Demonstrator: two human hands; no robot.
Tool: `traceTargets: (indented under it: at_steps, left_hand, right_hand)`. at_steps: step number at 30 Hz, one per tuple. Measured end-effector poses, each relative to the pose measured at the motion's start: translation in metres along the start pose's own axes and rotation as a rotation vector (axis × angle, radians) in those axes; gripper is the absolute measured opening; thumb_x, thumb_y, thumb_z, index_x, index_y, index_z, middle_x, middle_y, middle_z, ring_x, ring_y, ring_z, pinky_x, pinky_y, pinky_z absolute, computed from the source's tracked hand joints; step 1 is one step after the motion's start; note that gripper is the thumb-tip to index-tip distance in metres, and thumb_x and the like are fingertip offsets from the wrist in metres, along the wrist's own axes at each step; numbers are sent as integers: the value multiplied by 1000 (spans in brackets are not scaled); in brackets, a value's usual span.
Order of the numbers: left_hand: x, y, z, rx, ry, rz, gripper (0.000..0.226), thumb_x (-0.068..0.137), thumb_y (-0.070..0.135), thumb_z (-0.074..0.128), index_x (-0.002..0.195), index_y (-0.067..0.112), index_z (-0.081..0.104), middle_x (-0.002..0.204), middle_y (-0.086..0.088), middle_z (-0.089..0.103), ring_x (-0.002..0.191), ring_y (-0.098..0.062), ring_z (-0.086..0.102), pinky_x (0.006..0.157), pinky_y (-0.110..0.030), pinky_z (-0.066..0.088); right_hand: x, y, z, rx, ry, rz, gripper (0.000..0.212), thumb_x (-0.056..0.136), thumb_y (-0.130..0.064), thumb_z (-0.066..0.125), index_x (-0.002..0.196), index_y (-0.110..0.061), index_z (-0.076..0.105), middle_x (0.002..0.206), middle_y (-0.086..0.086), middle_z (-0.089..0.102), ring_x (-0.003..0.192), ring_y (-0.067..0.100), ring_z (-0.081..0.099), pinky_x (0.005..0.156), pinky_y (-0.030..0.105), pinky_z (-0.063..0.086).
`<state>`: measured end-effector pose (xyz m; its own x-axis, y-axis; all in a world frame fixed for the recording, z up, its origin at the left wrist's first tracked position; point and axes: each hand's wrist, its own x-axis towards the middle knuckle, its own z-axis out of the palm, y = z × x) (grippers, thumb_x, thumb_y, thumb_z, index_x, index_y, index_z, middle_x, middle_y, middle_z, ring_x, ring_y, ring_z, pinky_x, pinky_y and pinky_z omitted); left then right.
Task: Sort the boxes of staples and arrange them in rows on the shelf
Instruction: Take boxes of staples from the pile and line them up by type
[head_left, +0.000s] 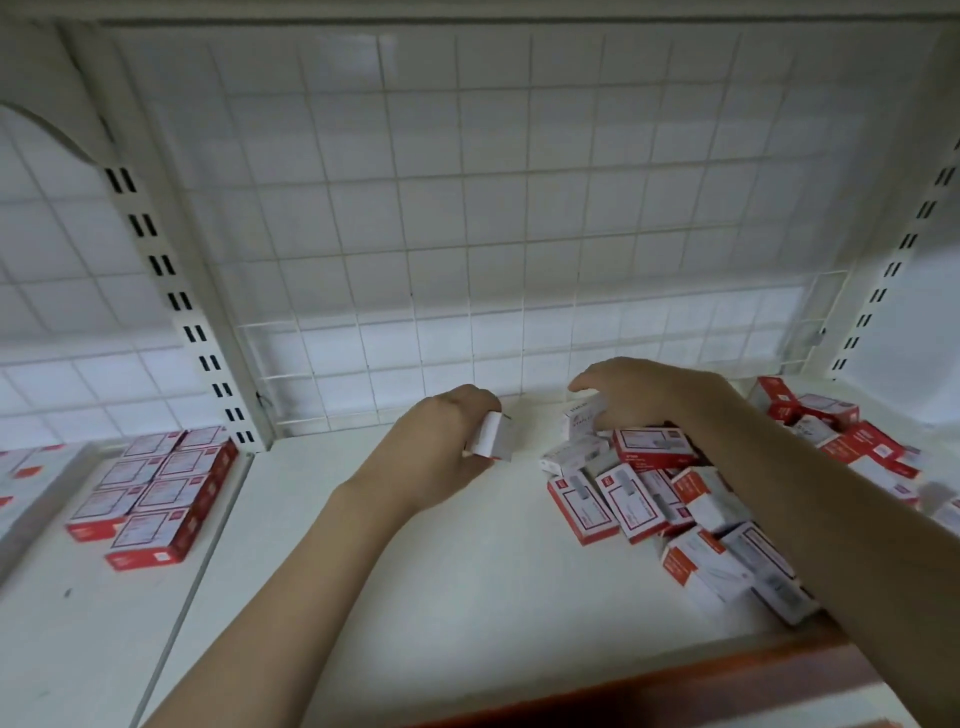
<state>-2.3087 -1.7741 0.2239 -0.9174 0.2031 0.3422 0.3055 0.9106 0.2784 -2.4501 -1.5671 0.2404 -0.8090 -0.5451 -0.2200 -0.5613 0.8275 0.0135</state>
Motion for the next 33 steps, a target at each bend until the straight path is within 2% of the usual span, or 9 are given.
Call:
traceTargets:
  at_steps: [2, 4, 8, 13, 17, 21, 24, 28, 33]
  left_hand:
    - [-7, 0, 0, -12, 16, 1, 32, 80, 16, 66, 111, 14, 55, 106, 1, 58, 90, -20, 55, 77, -33, 45]
    - [-12, -1, 1, -19, 23, -1, 31, 81, 17, 66, 111, 15, 56, 103, 1, 57, 87, -19, 54, 76, -33, 45]
    - [-21, -2, 2, 6, 29, -7, 33, 81, 18, 64, 113, 16, 57, 101, 2, 54, 85, -18, 54, 74, -33, 46]
    - [-32, -5, 1, 93, 19, -17, 34, 72, 12, 69, 105, 10, 63, 89, -5, 51, 71, -27, 55, 67, -33, 46]
    - [-43, -12, -1, 246, 18, -53, 41, 65, 16, 73, 104, 10, 64, 89, -7, 49, 74, -30, 53, 67, -31, 33]
    - [-58, -21, -9, 261, -5, -121, 36, 73, 18, 67, 106, 8, 56, 101, -5, 46, 88, -25, 48, 74, -31, 35]
    - [-80, -40, -23, 151, 18, -176, 28, 76, 6, 60, 101, 0, 48, 105, -9, 47, 80, -27, 51, 63, -30, 33]
    - [-103, -58, -45, 172, 27, -199, 31, 77, 8, 60, 102, 0, 43, 97, -13, 52, 79, -28, 47, 60, -31, 31]
    - [-152, -101, -82, 319, 63, -118, 36, 64, 13, 71, 94, 1, 55, 83, -15, 63, 76, -35, 51, 65, -34, 37]
  right_hand:
    - [2, -3, 0, -12, -33, -17, 40, 83, -30, 57, 122, -28, 52, 121, -7, 56, 104, 15, 57, 91, 39, 46]
    - [4, -6, 0, -48, -51, -54, 8, 83, -29, 57, 91, -26, 59, 92, -5, 63, 77, 11, 60, 75, 31, 49]
    - [2, -11, 1, -118, -9, -93, 14, 87, -25, 55, 73, -25, 53, 75, -5, 59, 63, 10, 54, 59, 23, 39]
    - [-7, -22, 3, -95, 112, -154, 18, 92, -36, 51, 91, -20, 60, 87, -1, 65, 74, 16, 59, 71, 31, 48]
    - [-16, -45, 3, -46, 195, -243, 20, 94, -34, 49, 103, -21, 61, 93, -1, 65, 78, 16, 59, 71, 30, 46]
    - [-25, -80, 5, 28, 291, -329, 20, 92, -34, 51, 101, -21, 63, 88, -1, 65, 78, 17, 59, 71, 34, 48]
    - [-29, -120, 7, 64, 334, -369, 21, 91, -37, 52, 96, -21, 63, 84, -3, 64, 76, 17, 58, 68, 33, 45]
    - [-33, -157, 12, 101, 333, -374, 17, 90, -34, 53, 97, -23, 63, 86, -4, 63, 80, 17, 57, 67, 32, 42]
    - [-38, -223, 17, 160, 339, -361, 17, 89, -34, 52, 95, -22, 62, 87, -4, 64, 79, 17, 58, 67, 31, 43]
